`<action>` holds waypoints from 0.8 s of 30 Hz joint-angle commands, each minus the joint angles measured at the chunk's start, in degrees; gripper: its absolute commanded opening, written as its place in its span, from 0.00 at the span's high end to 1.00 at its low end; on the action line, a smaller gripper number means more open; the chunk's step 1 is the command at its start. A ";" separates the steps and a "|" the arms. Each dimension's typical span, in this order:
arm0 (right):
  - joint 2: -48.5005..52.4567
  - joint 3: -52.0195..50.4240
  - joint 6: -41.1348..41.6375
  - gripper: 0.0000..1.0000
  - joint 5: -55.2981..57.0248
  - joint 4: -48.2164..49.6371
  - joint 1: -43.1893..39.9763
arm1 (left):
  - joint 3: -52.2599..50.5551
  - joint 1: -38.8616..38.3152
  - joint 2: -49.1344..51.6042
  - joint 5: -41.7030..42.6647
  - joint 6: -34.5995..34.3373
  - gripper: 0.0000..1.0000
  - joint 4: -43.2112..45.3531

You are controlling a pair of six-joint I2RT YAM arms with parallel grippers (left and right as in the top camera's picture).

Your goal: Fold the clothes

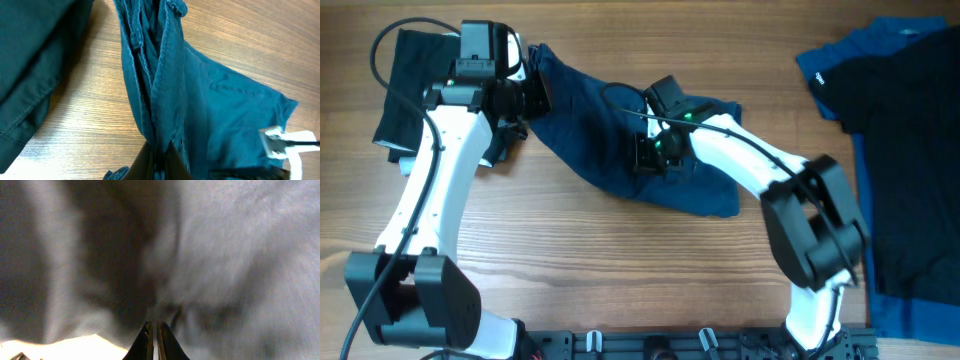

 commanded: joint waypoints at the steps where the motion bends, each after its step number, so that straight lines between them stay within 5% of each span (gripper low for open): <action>1: -2.29 -1.03 4.83 0.96 -1.97 -1.97 0.35 | 2.10 -0.46 -4.33 0.31 0.94 0.96 0.50; 11: -1.86 -16.85 15.50 0.96 -3.61 20.52 3.63 | 2.10 -0.68 -6.14 0.59 0.74 0.96 -0.13; 24: -12.04 -16.31 3.45 0.96 -1.62 22.38 -2.29 | 2.10 -2.40 -6.29 0.74 0.96 0.96 -3.13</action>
